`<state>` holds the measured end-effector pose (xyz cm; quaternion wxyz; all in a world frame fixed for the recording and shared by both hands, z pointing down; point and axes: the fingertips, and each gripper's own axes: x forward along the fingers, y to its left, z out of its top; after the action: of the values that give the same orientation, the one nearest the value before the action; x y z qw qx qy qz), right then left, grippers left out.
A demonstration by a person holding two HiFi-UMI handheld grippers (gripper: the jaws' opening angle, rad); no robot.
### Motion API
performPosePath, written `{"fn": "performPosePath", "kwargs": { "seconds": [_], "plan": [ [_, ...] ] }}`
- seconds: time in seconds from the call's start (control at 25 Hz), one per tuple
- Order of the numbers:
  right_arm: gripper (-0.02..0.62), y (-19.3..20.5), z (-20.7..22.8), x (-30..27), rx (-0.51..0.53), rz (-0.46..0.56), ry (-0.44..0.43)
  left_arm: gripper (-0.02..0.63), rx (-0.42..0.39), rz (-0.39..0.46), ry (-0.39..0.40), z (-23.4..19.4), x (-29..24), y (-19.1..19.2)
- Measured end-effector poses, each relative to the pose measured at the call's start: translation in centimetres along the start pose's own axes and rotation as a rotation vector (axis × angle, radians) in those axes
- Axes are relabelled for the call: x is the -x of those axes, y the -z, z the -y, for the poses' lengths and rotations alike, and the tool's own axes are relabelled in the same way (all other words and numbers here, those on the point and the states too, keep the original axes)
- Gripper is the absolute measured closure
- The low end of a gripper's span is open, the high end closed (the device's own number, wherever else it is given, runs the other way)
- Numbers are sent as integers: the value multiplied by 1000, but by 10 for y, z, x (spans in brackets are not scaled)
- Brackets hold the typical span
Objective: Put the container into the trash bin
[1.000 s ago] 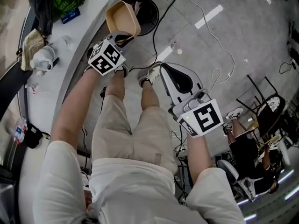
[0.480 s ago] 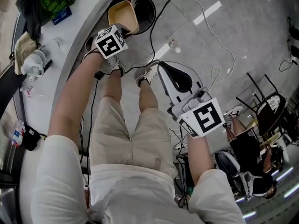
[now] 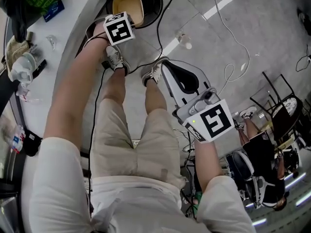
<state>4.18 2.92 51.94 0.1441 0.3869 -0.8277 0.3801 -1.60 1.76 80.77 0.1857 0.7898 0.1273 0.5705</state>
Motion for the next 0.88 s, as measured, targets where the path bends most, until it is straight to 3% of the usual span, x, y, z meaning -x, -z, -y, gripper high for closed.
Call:
{"fn": "performPosePath", "kwargs": {
  "seconds": [0.36, 0.52, 0.88],
  "plan": [
    [594, 30, 12, 2, -27, 8, 3, 583, -59, -58, 14, -13, -23, -5],
    [594, 44, 20, 4, -36, -7, 5, 583, -76, -122, 24, -22, -37, 6],
    [594, 59, 24, -9, -48, -16, 2, 583, -53, -220, 72, -39, -52, 16]
  ]
}}
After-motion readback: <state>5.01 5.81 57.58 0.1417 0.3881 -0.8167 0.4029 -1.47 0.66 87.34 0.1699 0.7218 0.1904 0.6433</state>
